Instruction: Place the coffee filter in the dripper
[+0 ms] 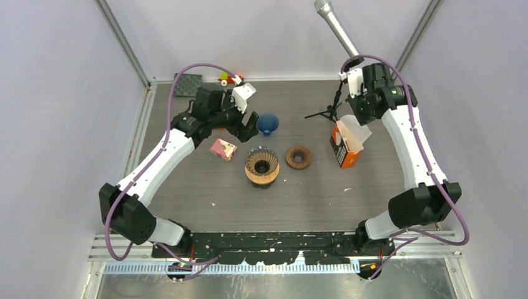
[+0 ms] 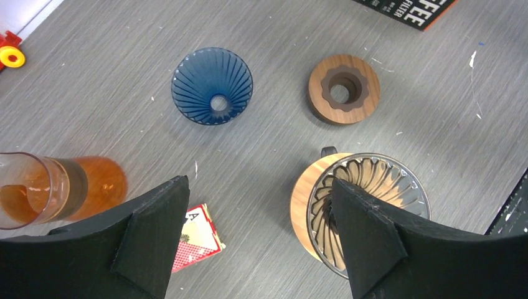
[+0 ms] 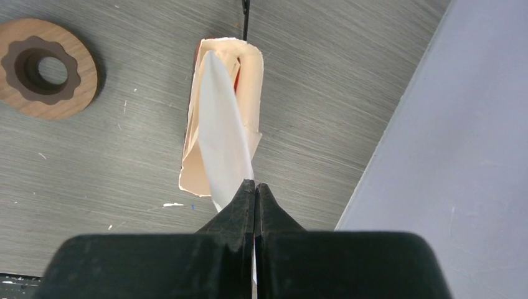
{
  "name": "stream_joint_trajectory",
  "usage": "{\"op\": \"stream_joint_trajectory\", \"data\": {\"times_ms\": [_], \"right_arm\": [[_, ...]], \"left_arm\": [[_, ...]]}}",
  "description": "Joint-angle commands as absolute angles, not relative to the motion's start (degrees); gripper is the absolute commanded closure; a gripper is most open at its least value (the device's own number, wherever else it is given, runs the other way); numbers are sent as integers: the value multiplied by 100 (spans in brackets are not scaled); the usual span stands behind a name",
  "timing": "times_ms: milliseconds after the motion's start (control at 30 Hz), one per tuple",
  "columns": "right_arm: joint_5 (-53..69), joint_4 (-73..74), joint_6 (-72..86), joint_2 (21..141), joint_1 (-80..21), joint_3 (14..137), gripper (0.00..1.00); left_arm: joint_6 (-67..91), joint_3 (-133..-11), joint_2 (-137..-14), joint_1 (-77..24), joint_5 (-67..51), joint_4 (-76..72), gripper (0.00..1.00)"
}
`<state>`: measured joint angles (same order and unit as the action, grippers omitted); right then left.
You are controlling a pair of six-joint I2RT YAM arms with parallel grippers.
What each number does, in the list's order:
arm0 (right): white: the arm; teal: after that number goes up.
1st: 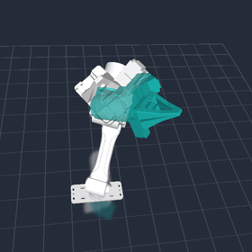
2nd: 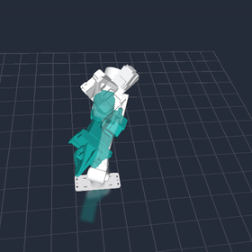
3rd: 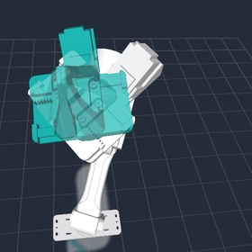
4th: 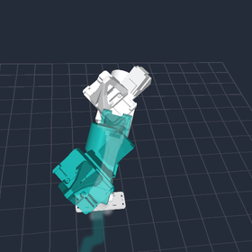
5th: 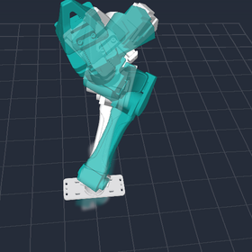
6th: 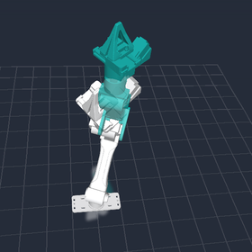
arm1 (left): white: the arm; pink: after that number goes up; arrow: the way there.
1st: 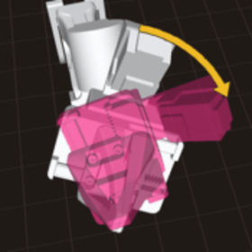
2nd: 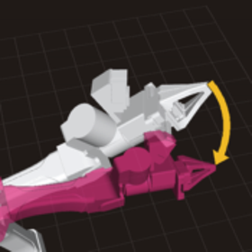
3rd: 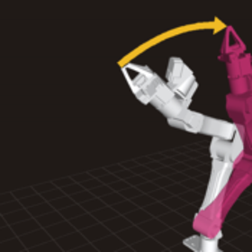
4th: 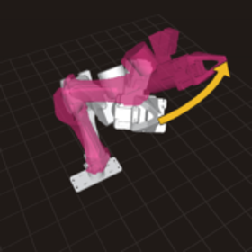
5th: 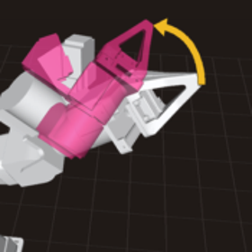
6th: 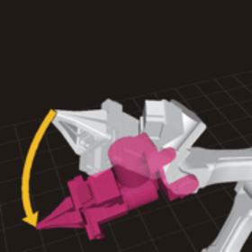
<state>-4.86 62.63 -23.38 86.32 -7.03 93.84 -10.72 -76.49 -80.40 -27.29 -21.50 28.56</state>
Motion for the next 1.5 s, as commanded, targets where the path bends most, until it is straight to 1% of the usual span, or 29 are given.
{"op": "stream_joint_trajectory", "data": {"times_ms": [0,133,200,333,433,533,700,867,1033,1167,1300,1467], "right_arm": [[-477,6481,-2307,8263,-724,9753,100],[-343,6481,-2263,8136,-733,9947,99],[-178,6449,-2226,8084,-741,10048,99],[-79,6321,-2055,8051,-926,10280,100],[311,6064,-1898,7986,-1144,10359,100],[371,5482,-1689,7852,-1596,10216,99],[28,4336,-1464,7777,-2583,9723,99],[248,3785,-765,8067,-2957,9601,100],[964,3574,-124,8315,-3087,9624,100],[1451,3367,277,8405,-3157,9492,99],[1682,3348,377,8393,-3332,9396,99],[1740,3264,369,8262,-3584,9097,99]], "left_arm": [[-774,-7990,-8110,-2707,-1910,2454,13],[-439,-8011,-8103,-2699,-1607,2323,3],[-266,-7990,-8067,-2698,-1566,2202,0],[100,-8004,-8079,-2698,-1798,2096,0],[466,-8061,-8135,-2698,-2003,2079,0],[948,-8153,-8196,-2698,-2209,2083,1],[1886,-8478,-8316,-2698,-2504,2138,4],[2465,-8734,-8297,-2699,-2635,2351,6],[2566,-8578,-8055,-2645,-2602,2499,7],[2560,-8426,-7799,-2338,-2610,2661,8],[2282,-8390,-7518,-2094,-2434,2920,8],[1757,-8354,-7192,-2030,-2149,3222,7]]}}
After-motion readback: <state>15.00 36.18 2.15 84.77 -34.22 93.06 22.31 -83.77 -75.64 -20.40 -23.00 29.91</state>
